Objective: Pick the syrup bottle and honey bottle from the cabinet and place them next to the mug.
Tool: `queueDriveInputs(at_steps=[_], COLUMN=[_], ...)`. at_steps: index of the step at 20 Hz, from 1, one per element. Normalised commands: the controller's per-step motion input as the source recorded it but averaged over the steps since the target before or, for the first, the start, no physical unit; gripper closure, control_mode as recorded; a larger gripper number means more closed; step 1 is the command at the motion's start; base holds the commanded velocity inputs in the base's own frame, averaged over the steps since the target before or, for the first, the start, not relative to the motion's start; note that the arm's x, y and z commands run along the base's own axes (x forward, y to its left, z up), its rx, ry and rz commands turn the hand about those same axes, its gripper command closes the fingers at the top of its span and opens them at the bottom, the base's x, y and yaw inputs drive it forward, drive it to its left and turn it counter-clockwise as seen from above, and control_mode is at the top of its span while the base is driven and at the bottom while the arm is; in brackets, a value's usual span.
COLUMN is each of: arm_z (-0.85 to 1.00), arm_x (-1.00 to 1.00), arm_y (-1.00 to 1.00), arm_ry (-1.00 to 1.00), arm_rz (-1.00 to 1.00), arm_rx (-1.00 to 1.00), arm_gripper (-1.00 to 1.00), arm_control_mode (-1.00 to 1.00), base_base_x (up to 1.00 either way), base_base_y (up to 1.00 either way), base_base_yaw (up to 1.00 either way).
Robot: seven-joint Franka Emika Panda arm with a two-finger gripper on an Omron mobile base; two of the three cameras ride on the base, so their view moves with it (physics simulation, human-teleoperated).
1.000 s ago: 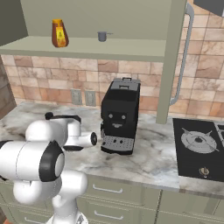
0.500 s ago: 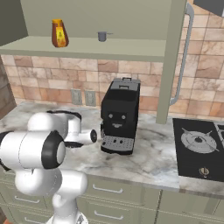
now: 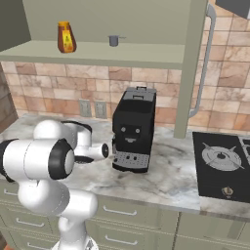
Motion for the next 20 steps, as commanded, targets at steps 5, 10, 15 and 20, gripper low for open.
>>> queueDriveInputs(at_steps=[5,10,15,20], arm_z=[-0.01,0.0,0.0,0.0], arm_x=[0.0,0.0,0.0,0.0], arm_y=[0.0,0.0,0.0,0.0], arm_ry=[0.0,0.0,0.0,0.0], arm_rz=[0.0,0.0,0.0,0.0], arm_rx=[0.0,0.0,0.0,0.0], arm_gripper=[-1.0,-1.0,-1.0,-1.0], arm_control_mode=[-1.0,-1.0,-1.0,-1.0], base_base_x=[0.0,0.0,0.0,0.0], base_base_y=[0.0,0.0,0.0,0.0], base_base_yaw=[0.0,0.0,0.0,0.0])
